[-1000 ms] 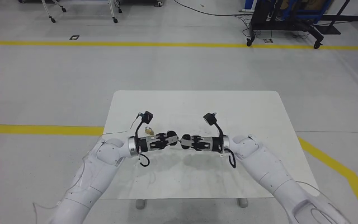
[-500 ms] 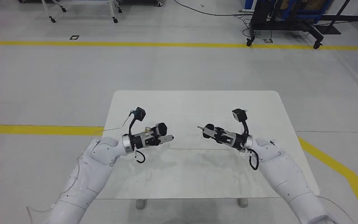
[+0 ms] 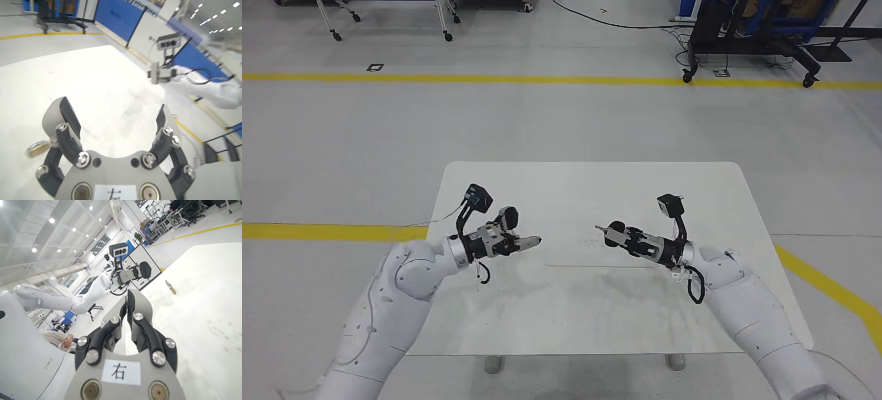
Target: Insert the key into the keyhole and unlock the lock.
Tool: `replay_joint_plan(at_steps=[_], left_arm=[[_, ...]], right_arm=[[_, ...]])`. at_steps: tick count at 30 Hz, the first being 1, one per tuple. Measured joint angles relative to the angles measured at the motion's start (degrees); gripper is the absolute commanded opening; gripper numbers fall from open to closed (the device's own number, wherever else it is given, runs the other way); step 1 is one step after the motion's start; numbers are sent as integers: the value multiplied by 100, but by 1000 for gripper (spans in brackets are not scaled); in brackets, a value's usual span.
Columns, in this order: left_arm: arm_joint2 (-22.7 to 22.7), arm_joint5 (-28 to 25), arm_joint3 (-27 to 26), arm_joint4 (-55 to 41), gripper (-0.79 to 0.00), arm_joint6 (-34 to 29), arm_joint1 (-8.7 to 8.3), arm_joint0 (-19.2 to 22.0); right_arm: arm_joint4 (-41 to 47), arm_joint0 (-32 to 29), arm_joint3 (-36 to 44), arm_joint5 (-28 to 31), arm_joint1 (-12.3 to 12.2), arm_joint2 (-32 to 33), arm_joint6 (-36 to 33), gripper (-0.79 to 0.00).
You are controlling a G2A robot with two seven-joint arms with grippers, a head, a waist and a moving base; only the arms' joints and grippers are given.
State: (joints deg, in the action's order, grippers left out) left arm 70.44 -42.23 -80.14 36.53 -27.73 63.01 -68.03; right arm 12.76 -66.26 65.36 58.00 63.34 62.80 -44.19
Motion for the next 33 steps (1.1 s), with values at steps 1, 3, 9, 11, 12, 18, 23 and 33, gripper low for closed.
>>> replay_joint_plan(at_steps=[1, 3, 9, 11, 12, 18, 23, 33], left_arm=[[136, 85, -49, 536, 0, 158, -34, -58], [341, 321, -130, 1315, 0, 440, -80, -109], [416, 796, -199, 2066, 0, 866, -85, -185], [415, 784, -198, 2050, 0, 856, -85, -183], [415, 784, -198, 2050, 0, 856, -85, -183], [327, 903, -299, 2448, 0, 778, -103, -171], [-132, 929, -218, 4438, 0, 927, -127, 119], [-1027, -219, 1140, 6274, -249, 1858, -56, 1253]], right_arm=[[0, 0, 0, 0, 0, 0, 0, -785], [0, 0, 0, 0, 0, 0, 0, -785], [0, 0, 0, 0, 0, 0, 0, -785], [0, 0, 0, 0, 0, 0, 0, -785], [0, 0, 0, 0, 0, 0, 0, -785], [0, 0, 0, 0, 0, 0, 0, -785], [0, 0, 0, 0, 0, 0, 0, -785], [0, 0, 0, 0, 0, 0, 0, -785]])
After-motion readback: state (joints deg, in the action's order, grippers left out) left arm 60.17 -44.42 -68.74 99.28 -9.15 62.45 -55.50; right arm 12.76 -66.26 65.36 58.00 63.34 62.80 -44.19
